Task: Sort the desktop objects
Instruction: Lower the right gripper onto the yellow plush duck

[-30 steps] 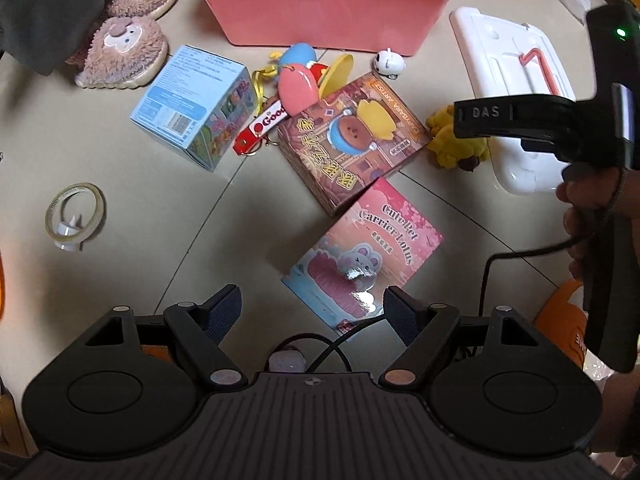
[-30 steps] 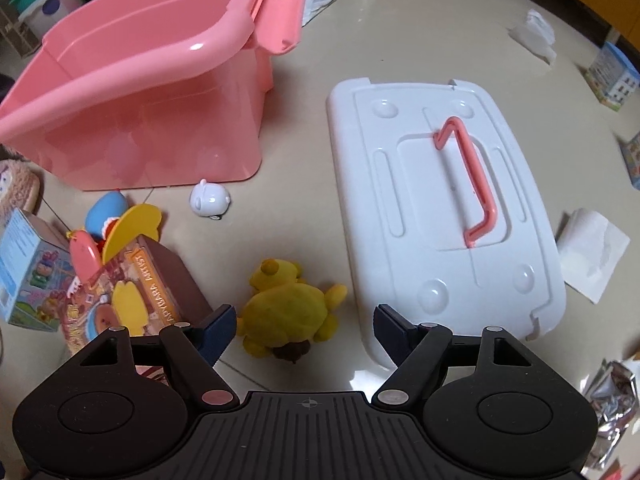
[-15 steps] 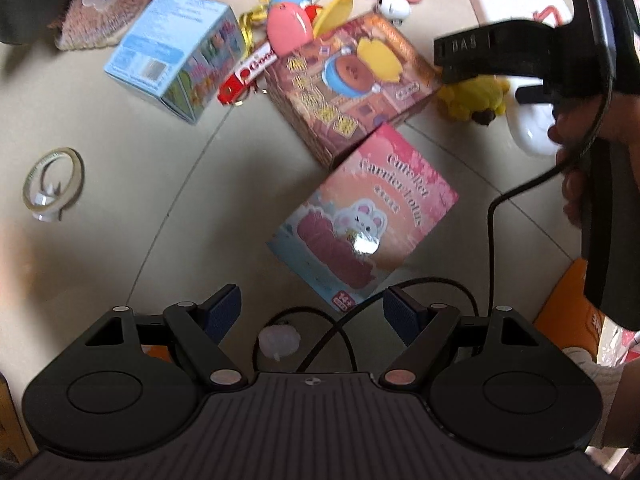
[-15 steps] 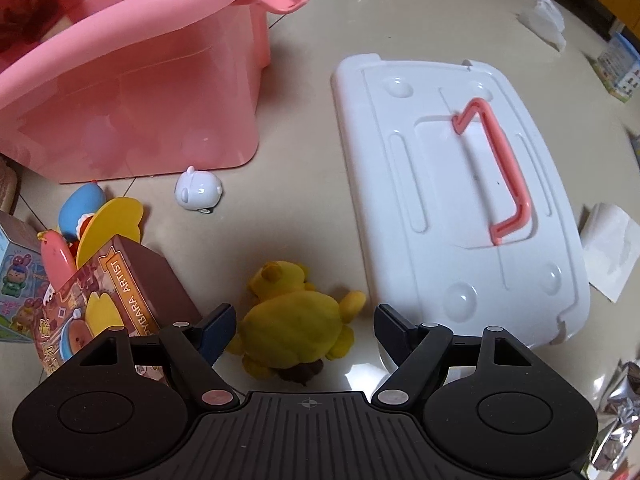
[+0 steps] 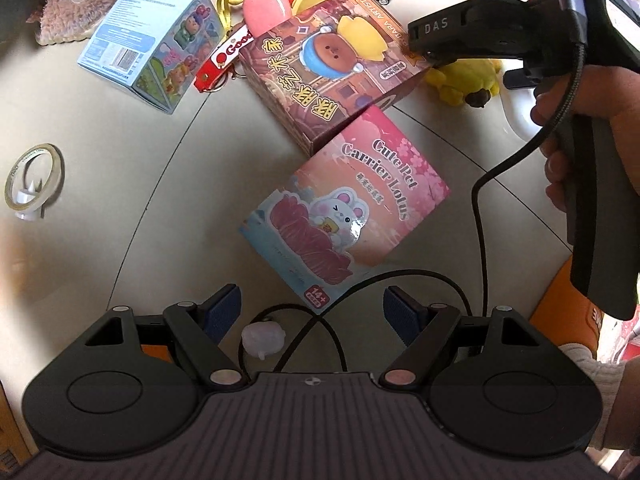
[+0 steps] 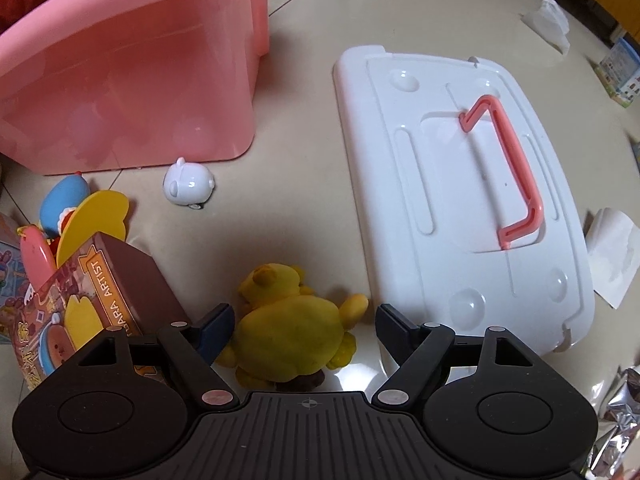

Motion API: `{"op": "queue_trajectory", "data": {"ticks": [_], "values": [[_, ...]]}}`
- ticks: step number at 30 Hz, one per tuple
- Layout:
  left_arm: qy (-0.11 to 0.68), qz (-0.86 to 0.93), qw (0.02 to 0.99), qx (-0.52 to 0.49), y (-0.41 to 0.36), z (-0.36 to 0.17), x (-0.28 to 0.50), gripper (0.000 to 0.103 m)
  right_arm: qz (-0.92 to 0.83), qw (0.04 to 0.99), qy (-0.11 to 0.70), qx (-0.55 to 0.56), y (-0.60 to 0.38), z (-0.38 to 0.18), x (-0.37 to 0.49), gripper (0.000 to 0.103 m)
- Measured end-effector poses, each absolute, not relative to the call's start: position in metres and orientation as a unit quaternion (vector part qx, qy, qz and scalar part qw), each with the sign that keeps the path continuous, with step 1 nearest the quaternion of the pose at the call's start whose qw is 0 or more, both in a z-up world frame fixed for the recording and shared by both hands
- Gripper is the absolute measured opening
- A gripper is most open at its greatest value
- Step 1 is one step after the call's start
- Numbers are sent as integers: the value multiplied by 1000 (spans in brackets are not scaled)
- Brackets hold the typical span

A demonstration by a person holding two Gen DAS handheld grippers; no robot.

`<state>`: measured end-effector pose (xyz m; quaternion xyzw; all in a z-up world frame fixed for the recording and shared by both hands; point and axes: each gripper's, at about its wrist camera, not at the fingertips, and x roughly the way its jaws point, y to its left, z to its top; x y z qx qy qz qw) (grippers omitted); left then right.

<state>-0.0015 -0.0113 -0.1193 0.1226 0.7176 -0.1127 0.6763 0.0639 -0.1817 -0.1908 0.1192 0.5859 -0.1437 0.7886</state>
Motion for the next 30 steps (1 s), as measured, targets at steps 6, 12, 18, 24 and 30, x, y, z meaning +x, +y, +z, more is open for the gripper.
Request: {"op": "queue_trajectory", "data": {"ticks": [6, 12, 18, 24, 30], "values": [[718, -115, 675, 125, -7, -119, -3, 80, -155, 784, 585, 137, -184, -194, 64, 74], [719, -114, 674, 127, -7, -119, -5, 80, -162, 780, 585, 149, -186, -195, 64, 73], [719, -111, 675, 122, -14, -123, -5, 80, -164, 777, 586, 162, -188, -197, 63, 74], [718, -109, 677, 122, -14, -122, -3, 80, -163, 768, 588, 195, -194, -201, 60, 74], [716, -109, 678, 124, -17, -123, -4, 81, -153, 770, 589, 192, -191, -198, 63, 62]]}}
